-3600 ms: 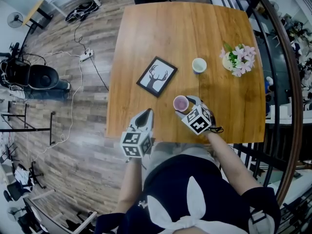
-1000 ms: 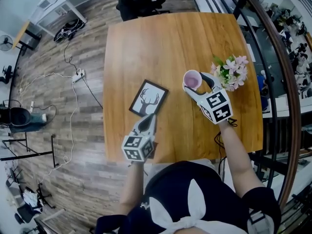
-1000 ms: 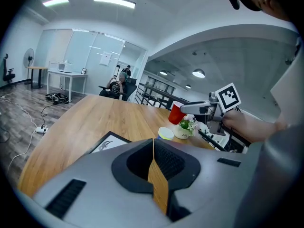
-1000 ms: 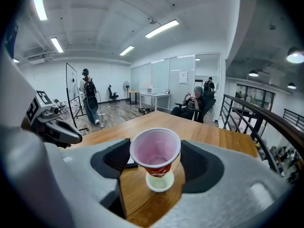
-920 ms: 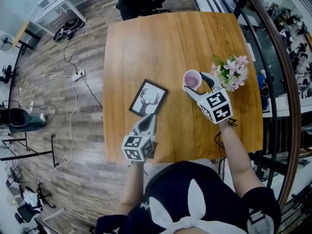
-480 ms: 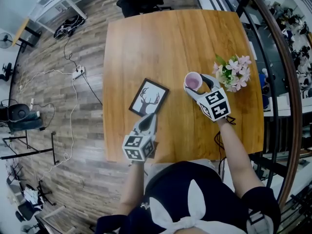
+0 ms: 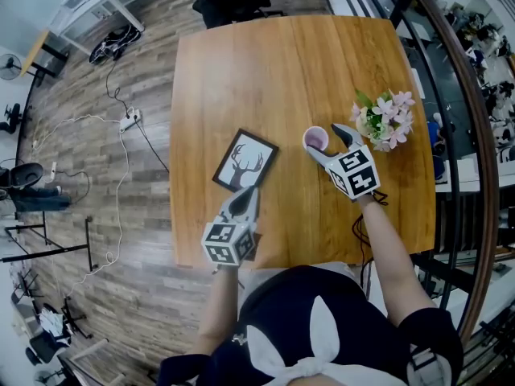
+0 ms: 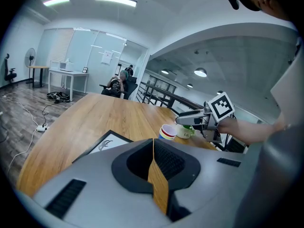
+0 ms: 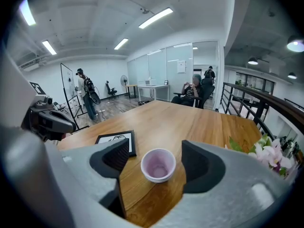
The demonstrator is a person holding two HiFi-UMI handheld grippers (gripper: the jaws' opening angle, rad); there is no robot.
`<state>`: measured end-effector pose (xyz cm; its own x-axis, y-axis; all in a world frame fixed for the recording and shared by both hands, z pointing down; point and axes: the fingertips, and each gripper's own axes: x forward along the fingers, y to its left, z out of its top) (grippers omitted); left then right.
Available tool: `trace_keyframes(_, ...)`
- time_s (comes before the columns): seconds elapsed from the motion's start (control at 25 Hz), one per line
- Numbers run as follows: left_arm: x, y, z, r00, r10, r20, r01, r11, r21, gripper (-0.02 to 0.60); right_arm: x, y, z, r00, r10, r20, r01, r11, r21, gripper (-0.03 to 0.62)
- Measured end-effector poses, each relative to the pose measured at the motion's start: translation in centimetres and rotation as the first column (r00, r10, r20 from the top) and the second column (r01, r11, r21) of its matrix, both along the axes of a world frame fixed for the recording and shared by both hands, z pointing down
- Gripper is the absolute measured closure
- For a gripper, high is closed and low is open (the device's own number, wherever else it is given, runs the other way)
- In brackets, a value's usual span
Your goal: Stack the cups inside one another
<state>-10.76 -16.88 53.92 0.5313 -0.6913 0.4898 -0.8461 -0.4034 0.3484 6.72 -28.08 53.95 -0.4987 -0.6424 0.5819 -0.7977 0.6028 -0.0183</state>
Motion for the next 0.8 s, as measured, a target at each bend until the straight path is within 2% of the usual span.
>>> trace_keyframes(0.04, 0.1, 0.0, -0.1, 1.000, 0.001, -0.001, -0.001, 1.000, 0.003, 0.558, 0.1, 0.1, -0.3, 1.000, 0.004, 0.007, -0.004, 1.000, 0.009, 0.260)
trace_keyframes(0.28, 0.6, -0.2, -0.7, 1.000, 0.006, -0.002, -0.006, 1.000, 0.025, 0.558, 1.1, 0.6, -2.0, 0.997, 0.053, 0.050, -0.056, 0.997, 0.057, 0.430)
trace_keyframes(0.4, 0.8, 0.0, -1.4, 1.000, 0.010, -0.008, -0.010, 0.999, 0.040, 0.558, 1.4, 1.8, -2.6, 0.995, 0.071, 0.065, -0.075, 0.995, 0.065, 0.482)
trace_keyframes(0.48, 0.8, 0.2, -1.8, 1.000, 0.012, -0.011, -0.011, 0.999, 0.051, 0.558, 1.4, 2.7, -3.1, 0.994, 0.079, 0.076, -0.084, 0.993, 0.078, 0.573)
trace_keyframes(0.52, 0.8, 0.3, -1.9, 1.000, 0.013, -0.012, -0.012, 0.998, 0.056, 0.558, 1.5, 3.2, -3.4, 0.993, 0.079, 0.083, -0.086, 0.993, 0.084, 0.594)
trace_keyframes(0.8, 1.4, 1.4, -2.8, 0.999, 0.021, -0.025, -0.019, 0.997, 0.079, 0.558, 0.9, 6.6, -4.5, 0.999, 0.022, 0.041, -0.027, 0.990, 0.140, 0.595)
